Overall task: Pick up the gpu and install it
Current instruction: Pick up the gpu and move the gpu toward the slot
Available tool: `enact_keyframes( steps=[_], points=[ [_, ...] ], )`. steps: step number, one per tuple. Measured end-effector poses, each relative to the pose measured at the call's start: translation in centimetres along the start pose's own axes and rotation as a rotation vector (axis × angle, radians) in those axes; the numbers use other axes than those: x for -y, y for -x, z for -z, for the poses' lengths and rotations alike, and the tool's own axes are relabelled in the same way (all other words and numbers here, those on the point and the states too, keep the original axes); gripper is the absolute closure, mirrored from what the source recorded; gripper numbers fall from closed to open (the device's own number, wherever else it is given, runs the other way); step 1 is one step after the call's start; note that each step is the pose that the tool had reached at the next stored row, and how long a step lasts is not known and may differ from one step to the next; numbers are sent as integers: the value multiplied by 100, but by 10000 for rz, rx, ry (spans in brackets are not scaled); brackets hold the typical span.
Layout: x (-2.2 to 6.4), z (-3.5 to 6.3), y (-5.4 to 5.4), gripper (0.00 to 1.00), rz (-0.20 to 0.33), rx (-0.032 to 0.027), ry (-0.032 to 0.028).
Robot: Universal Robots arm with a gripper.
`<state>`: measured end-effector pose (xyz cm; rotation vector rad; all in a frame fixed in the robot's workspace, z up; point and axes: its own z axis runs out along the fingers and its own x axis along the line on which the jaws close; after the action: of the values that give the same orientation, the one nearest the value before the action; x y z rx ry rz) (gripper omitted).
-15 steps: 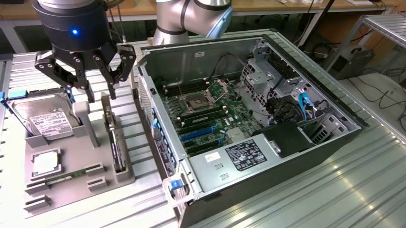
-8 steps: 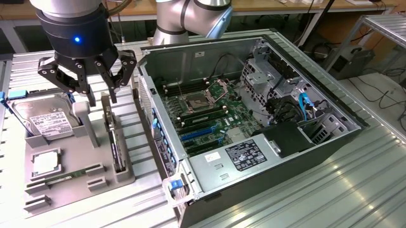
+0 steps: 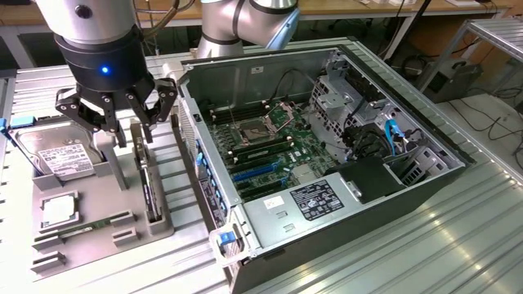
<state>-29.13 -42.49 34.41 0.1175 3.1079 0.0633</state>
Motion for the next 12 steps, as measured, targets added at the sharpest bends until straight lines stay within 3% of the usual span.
enact_keyframes(
  steps=[12],
  points=[
    [111,-260,-2,58,0,1,1]
  ],
)
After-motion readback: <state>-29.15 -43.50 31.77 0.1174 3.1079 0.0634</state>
